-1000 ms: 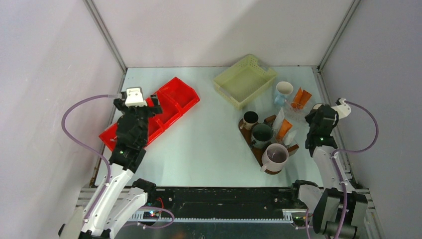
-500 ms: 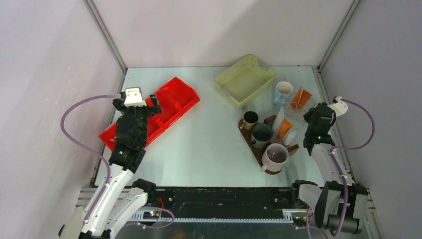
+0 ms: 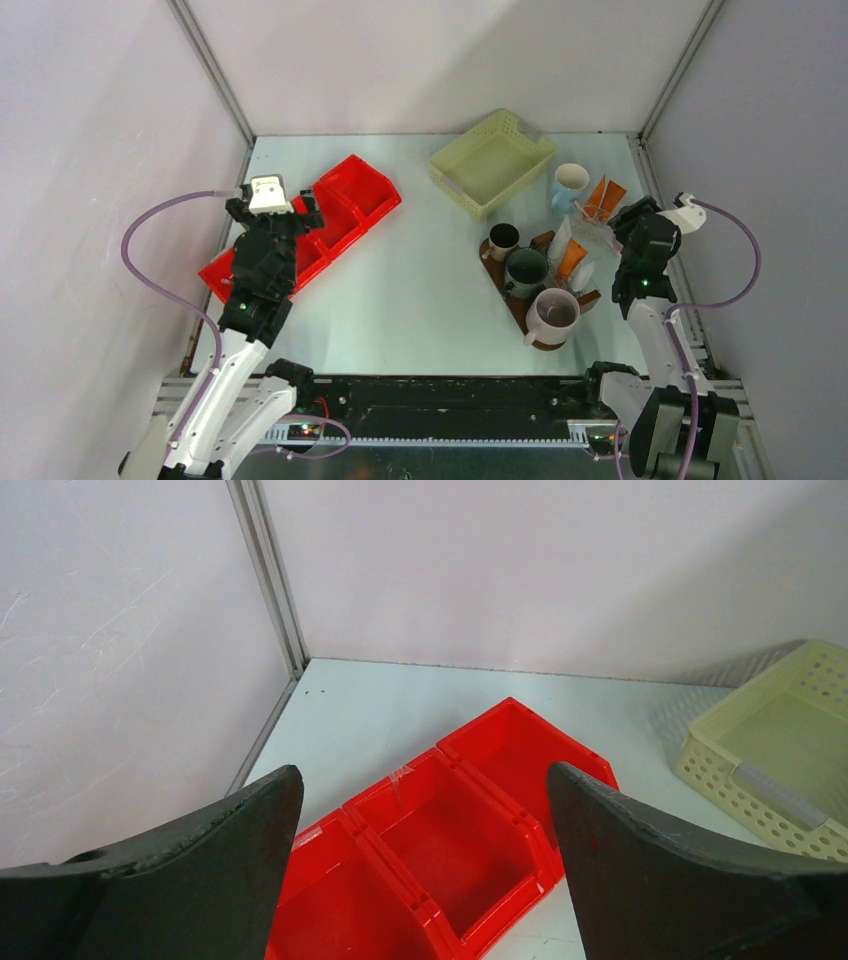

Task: Prepare toiletry sets of a toothbrush and toothpaste on the tray
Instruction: Place the toothbrush in the toothpaste holder, then adjust the toothbrush in the toothpaste holder.

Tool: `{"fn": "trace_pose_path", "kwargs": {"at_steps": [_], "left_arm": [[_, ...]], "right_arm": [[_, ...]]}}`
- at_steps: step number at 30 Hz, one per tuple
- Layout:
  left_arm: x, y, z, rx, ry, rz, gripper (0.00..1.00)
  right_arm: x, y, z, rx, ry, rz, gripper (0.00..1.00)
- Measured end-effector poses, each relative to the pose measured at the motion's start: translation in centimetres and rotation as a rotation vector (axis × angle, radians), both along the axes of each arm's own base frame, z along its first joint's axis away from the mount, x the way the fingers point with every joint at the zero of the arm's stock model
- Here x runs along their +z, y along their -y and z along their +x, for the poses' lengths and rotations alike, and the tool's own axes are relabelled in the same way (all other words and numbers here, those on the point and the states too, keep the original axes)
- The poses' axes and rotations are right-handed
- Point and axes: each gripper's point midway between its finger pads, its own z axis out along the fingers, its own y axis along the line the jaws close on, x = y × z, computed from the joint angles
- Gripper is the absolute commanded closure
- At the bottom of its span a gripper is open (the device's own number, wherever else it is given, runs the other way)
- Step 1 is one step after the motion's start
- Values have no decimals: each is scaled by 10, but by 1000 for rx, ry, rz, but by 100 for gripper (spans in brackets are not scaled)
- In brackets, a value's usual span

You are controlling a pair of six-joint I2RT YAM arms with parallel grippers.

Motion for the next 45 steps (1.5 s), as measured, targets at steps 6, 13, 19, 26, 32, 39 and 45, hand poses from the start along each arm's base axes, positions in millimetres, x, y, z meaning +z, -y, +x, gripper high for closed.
{"fn": "trace_pose_path", "kwargs": {"at_steps": [6, 13, 19, 26, 32, 39, 45], "left_arm": [[0, 0, 0, 1, 0, 0, 1], [0, -1, 0, 3, 0, 0, 1], [0, -1, 0, 3, -1, 0, 1], [-6, 0, 4, 4, -20, 7, 1], [-14, 1, 10, 6, -48, 17, 1], [-30, 0, 17, 22, -98, 54, 1], [-51, -2, 21, 35, -157, 97, 1]], "right_arm": [[21, 0, -11, 3, 43, -36, 41], [37, -4, -23, 36, -3, -101, 40], [79, -16, -11, 169, -57, -245, 35], [114, -40, 28, 456, -166, -449, 34], [91, -56, 58, 727, -338, -546, 35], [40, -63, 61, 983, -548, -604, 39], [12, -71, 56, 1169, -649, -648, 44]]}}
